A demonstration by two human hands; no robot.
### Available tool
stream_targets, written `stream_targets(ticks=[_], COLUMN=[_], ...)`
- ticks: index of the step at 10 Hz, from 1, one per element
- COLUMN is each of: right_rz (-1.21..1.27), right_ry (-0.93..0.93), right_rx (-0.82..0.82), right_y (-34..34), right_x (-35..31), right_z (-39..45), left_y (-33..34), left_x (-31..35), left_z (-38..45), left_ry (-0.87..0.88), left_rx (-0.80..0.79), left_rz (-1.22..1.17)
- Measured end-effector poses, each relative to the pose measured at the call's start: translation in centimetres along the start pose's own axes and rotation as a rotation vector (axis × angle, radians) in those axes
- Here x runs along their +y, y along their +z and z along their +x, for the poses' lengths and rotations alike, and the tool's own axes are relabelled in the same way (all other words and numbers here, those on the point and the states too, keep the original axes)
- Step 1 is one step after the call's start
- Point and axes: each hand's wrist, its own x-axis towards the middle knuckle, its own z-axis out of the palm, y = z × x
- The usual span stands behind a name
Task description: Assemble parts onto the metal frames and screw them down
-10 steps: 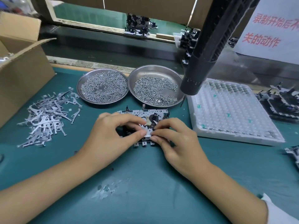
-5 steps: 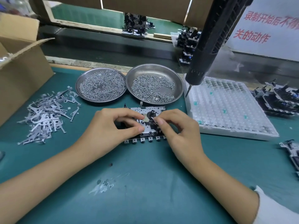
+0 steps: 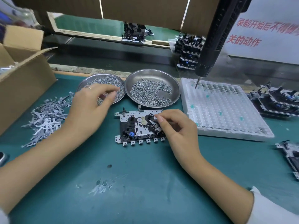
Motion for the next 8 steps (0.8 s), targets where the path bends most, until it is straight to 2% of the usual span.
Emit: stream_targets(ticks=[1, 2, 3, 5, 6, 8], right_rz=[-0.015, -0.05, -0.035, -0.015, -0.039, -0.255], right_ry=[-0.019, -0.024, -0.012, -0.016, -0.045, -0.297], right_rx=[0.007, 0.006, 0.004, -0.005, -0.007, -0.142], right_y=[0.0, -0.1, -0.1, -0.1, 0.0, 1.0], right_x=[-0.1, -0.1, -0.1, -0.2, 0.0, -1.2], right_z=[0.0, 0.0, 0.1, 0.2, 0.2, 1.1], left_y=[-0.1, 0.6, 0.9, 0.9, 0.9, 2.1], left_x=[-2.2, -2.8, -2.8, -2.7, -2.6, -0.4], left_z=[2.6, 3.9, 3.9, 3.0, 2.5, 0.4], left_ry=[-0.123, -0.253, -0.26, -0.163, -0.11, -0.018], left_rx=[-0.185, -0.306, -0.209, -0.024, 0.067, 0.175], left_rz=[0.377, 0.424, 0.402, 0.436, 0.361, 0.108])
